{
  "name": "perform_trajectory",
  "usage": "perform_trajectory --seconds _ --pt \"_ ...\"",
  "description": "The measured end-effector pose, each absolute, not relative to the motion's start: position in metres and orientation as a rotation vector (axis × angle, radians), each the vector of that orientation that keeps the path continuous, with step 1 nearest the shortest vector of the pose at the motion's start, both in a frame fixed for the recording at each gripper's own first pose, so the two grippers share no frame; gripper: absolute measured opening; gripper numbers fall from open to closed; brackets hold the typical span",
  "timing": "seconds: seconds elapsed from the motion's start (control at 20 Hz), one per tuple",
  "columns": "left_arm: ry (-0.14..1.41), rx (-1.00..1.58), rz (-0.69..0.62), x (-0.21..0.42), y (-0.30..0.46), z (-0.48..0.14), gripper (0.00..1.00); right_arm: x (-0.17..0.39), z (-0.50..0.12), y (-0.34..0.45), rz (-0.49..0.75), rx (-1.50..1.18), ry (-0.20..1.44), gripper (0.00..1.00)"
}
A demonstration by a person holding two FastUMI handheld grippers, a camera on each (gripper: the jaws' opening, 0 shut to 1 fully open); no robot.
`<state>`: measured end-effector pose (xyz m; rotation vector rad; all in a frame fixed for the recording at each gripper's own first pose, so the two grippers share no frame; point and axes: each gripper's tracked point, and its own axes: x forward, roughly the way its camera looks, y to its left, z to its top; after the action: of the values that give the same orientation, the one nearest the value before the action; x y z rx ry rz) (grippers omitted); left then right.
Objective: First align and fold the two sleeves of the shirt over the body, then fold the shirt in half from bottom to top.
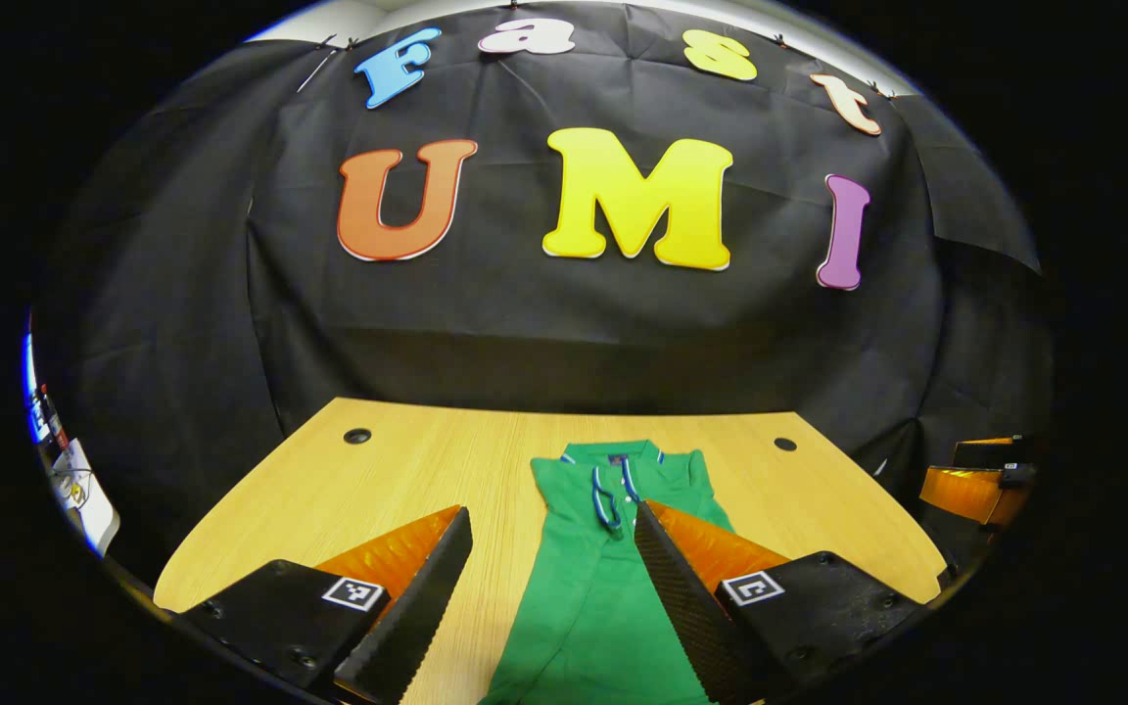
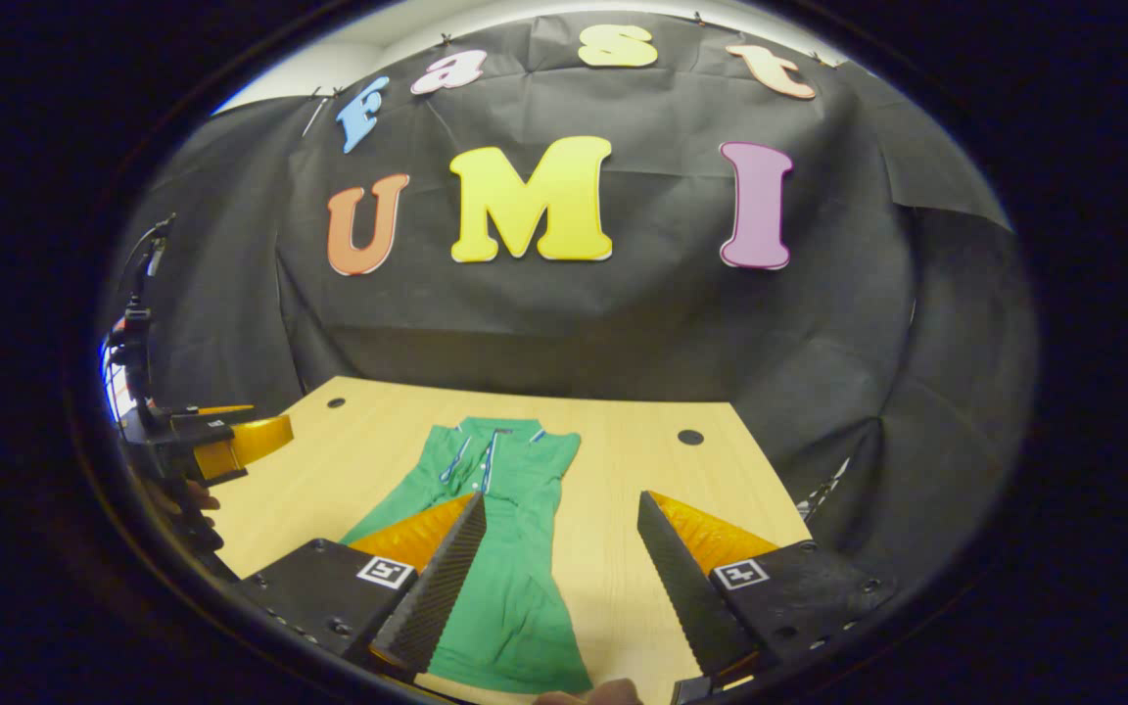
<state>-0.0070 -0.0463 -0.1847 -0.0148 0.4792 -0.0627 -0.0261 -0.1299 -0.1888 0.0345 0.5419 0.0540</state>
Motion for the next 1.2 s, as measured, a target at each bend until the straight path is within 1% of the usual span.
perform_trajectory --seconds 0.05,0.25,0.5,0.75,0.85,0.9,0.95,1.15,1.2 --pt "0.512 -0.016 -0.06 -0.018 -0.04 -0.196 1.0 -0.034 -0.198 -0.13 0.059 0.031 0.563 0.95" --pt "0.634 0.002 -0.057 -0.059 -0.015 -0.247 1.0 -0.062 -0.239 -0.129 0.077 0.013 0.649 0.96" --pt "0.818 -0.005 -0.084 -0.127 -0.005 -0.314 1.0 -0.103 -0.294 -0.127 0.095 0.004 0.784 0.95" --pt "0.938 -0.004 -0.094 -0.175 0.0 -0.358 1.0 -0.146 -0.359 -0.14 0.067 0.007 0.951 0.96" --pt "0.966 -0.013 -0.094 -0.18 0.002 -0.368 1.0 -0.153 -0.38 -0.144 0.058 -0.002 0.995 0.96" --pt "0.973 -0.017 -0.087 -0.182 0.003 -0.37 1.0 -0.157 -0.388 -0.144 0.057 -0.007 1.01 0.98" --pt "0.98 -0.018 -0.084 -0.184 0.003 -0.373 1.0 -0.162 -0.395 -0.145 0.057 -0.004 1.028 0.96" --pt "0.991 0.017 -0.099 -0.184 0.008 -0.38 1.0 -0.169 -0.408 -0.147 0.063 -0.007 1.062 0.96" --pt "0.997 0.024 -0.105 -0.184 0.008 -0.384 1.0 -0.17 -0.41 -0.146 0.069 -0.006 1.068 0.98"
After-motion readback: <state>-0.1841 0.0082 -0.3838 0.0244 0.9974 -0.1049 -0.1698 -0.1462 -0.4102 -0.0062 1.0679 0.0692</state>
